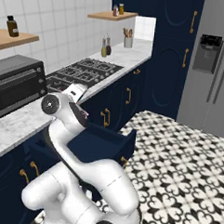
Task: Take a straw from the drawer in front and place it inside the glass cup on the dining counter.
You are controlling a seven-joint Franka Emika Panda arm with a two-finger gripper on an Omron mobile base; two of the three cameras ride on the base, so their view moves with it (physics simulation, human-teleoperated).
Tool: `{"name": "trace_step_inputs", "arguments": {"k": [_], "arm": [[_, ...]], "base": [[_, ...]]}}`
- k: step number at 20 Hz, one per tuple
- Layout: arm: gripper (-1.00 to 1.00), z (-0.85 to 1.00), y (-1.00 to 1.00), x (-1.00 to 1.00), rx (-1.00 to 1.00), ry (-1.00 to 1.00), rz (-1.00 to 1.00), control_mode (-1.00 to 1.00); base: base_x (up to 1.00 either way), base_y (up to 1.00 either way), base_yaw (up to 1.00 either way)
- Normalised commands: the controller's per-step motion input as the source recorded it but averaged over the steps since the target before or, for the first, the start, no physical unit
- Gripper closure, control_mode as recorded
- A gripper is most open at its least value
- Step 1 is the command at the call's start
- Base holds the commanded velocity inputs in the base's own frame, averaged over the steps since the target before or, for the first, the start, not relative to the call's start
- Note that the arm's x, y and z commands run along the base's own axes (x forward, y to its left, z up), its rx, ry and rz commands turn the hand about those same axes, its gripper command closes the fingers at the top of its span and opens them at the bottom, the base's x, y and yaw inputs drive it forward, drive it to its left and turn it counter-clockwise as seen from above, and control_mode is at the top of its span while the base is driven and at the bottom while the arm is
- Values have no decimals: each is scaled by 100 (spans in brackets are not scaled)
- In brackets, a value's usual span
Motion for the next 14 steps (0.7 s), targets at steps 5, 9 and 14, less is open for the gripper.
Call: {"name": "trace_step_inputs", "arguments": {"k": [5, 9, 14], "arm": [[100, 80, -37, -76, 2, 39, 0, -100], [100, 1, -18, -80, -8, 43, -2, -100], [100, -10, 2, -91, -8, 17, 0, -100]], "base": [[0, 0, 0], [0, 0, 0], [0, 0, 0]]}}
